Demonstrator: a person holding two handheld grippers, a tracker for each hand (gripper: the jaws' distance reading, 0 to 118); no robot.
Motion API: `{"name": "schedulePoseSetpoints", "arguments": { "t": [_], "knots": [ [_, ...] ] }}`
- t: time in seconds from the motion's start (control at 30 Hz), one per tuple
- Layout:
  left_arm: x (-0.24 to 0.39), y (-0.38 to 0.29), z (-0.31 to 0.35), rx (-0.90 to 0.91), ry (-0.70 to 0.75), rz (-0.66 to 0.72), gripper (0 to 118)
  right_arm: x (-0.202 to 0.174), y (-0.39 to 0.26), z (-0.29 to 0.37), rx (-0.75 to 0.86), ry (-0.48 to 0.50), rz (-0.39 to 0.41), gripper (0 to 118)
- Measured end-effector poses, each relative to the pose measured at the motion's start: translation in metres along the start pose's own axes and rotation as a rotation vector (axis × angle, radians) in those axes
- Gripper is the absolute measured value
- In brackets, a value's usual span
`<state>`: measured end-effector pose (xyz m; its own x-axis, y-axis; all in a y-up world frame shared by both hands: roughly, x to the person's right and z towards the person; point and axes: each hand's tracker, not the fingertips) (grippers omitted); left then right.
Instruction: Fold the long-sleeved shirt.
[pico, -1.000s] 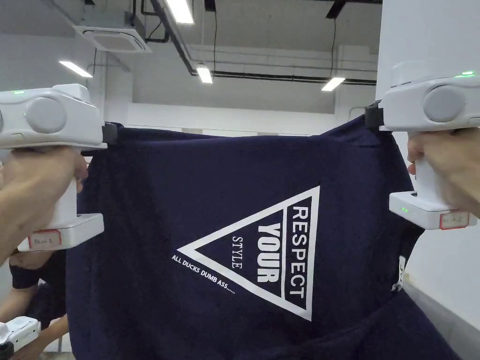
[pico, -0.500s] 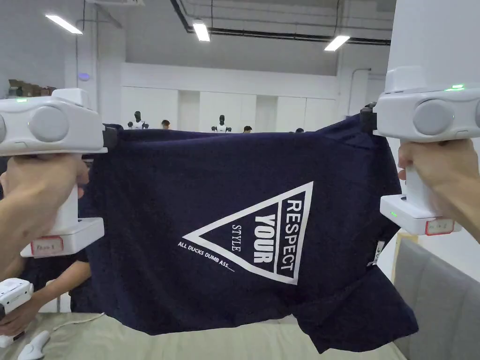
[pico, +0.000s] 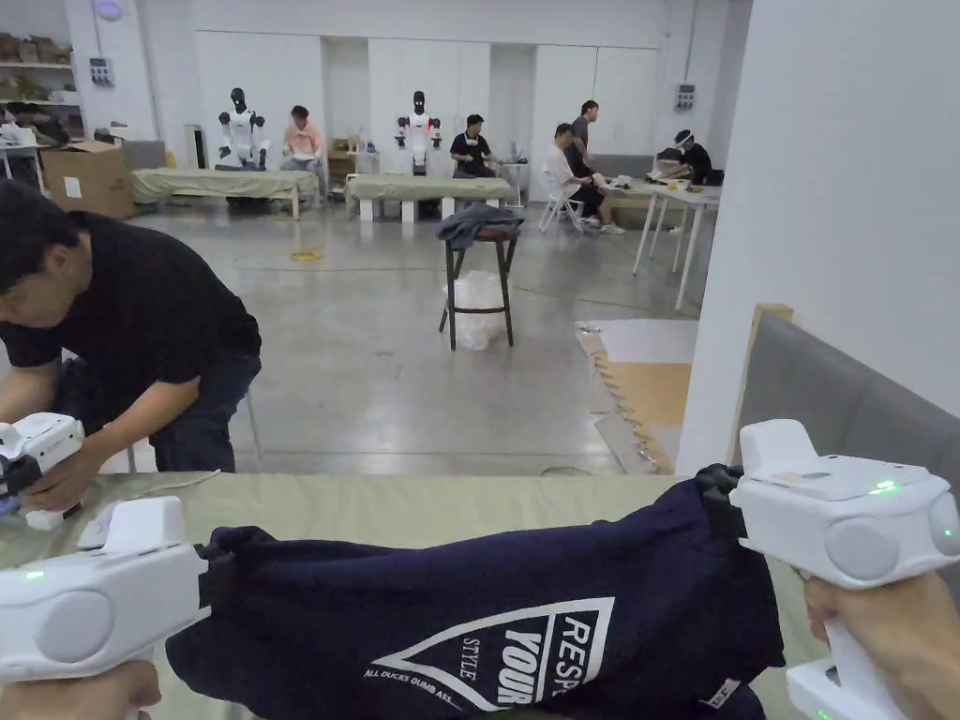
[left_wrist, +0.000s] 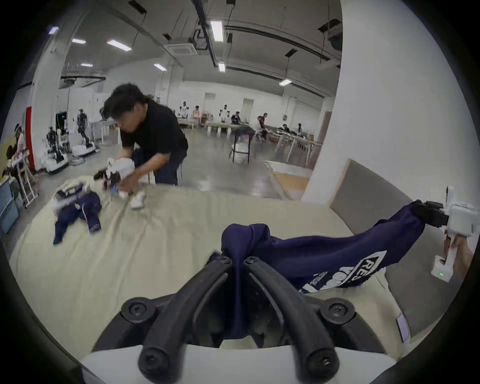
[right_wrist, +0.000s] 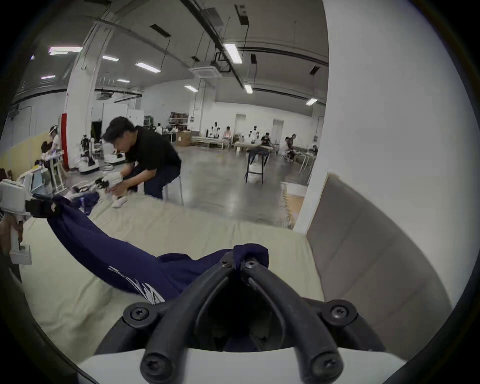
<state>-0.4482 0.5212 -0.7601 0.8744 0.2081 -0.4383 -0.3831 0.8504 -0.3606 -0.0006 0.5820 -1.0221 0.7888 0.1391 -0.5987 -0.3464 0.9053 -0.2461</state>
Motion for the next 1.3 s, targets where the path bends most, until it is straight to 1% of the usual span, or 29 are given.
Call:
{"name": "schedulePoseSetpoints", "arguments": {
  "t": [0.03,0.07,0.1,0.13,0.2,0.23,0.27,0.3,0.33,0.37,0.4,0.43,0.47,0.5,0.53,0.6,0.63,0.73,0.9,1.03,1.07,1.13,1.2,1.23,1.3],
  "knots": [
    [-0.002,-0.021,0.013,0.006,-0.013,0.043,8,-0.004,-0.017,0.017,-0.005,0.007,0.011,0],
    [-0.003,-0.038,0.025,-0.025,-0.026,0.05,8,-0.008,-0.033,0.034,-0.013,0.011,0.044,0],
    [-0.005,-0.061,0.043,-0.021,-0.027,0.039,8,-0.011,-0.053,0.054,0.001,0.025,0.043,0],
    [-0.007,-0.082,0.056,-0.008,-0.037,0.059,8,-0.01,-0.073,0.066,-0.016,0.054,0.053,0],
    [-0.003,-0.123,0.085,-0.066,-0.042,0.02,8,-0.017,-0.112,0.099,-0.038,0.05,0.06,0],
    [-0.004,-0.148,0.101,-0.061,-0.039,0.019,8,-0.022,-0.137,0.114,-0.056,0.079,0.064,0],
    [-0.005,-0.168,0.111,-0.086,-0.041,0.023,8,-0.026,-0.16,0.128,-0.081,0.089,0.05,0],
    [0.002,-0.188,0.126,-0.143,-0.043,0.022,8,-0.03,-0.186,0.138,-0.116,0.096,-0.007,0],
    [0.0,-0.21,0.135,-0.164,-0.039,0.036,8,-0.033,-0.212,0.147,-0.175,0.135,-0.033,0],
    [-0.002,-0.229,0.141,-0.201,-0.023,0.072,8,-0.038,-0.235,0.155,-0.204,0.122,-0.027,0],
    [-0.005,-0.249,0.149,-0.239,-0.024,0.098,8,-0.04,-0.265,0.159,-0.238,0.105,-0.054,0],
    [-0.013,-0.267,0.149,-0.251,-0.018,0.119,8,-0.043,-0.289,0.163,-0.292,0.137,-0.071,0],
    [-0.014,-0.28,0.15,-0.289,-0.004,0.11,8,-0.046,-0.309,0.167,-0.319,0.138,-0.063,0],
    [-0.015,-0.295,0.153,-0.323,0.022,0.098,8,-0.049,-0.33,0.169,-0.36,0.127,-0.082,0],
    [-0.017,-0.308,0.159,-0.331,0.04,0.105,8,-0.059,-0.343,0.176,-0.422,0.149,-0.095,0],
    [-0.021,-0.326,0.166,-0.382,0.031,0.12,8,-0.061,-0.37,0.179,-0.503,0.16,-0.109,1],
    [-0.024,-0.333,0.168,-0.393,0.038,0.122,8,-0.061,-0.38,0.18,-0.521,0.187,-0.117,1],
    [-0.024,-0.343,0.176,-0.41,0.049,0.134,8,-0.066,-0.39,0.185,-0.542,0.198,-0.128,0],
    [-0.017,-0.347,0.181,-0.404,0.057,0.099,8,-0.055,-0.387,0.19,-0.535,0.213,-0.172,1],
    [-0.023,-0.349,0.176,-0.403,0.068,0.112,8,-0.059,-0.387,0.189,-0.572,0.219,-0.182,1],
    [-0.022,-0.349,0.177,-0.404,0.076,0.104,8,-0.061,-0.387,0.188,-0.611,0.226,-0.181,1],
    [-0.031,-0.353,0.178,-0.409,0.073,0.089,8,-0.062,-0.385,0.19,-0.612,0.228,-0.158,0],
    [-0.036,-0.353,0.18,-0.399,0.075,0.094,8,-0.061,-0.382,0.194,-0.627,0.231,-0.182,0],
    [-0.026,-0.351,0.187,-0.413,0.069,0.112,8,-0.06,-0.382,0.196,-0.636,0.234,-0.191,0],
    [-0.027,-0.352,0.19,-0.43,0.055,0.114,8,-0.059,-0.38,0.202,-0.639,0.238,-0.191,1]
  ]
}}
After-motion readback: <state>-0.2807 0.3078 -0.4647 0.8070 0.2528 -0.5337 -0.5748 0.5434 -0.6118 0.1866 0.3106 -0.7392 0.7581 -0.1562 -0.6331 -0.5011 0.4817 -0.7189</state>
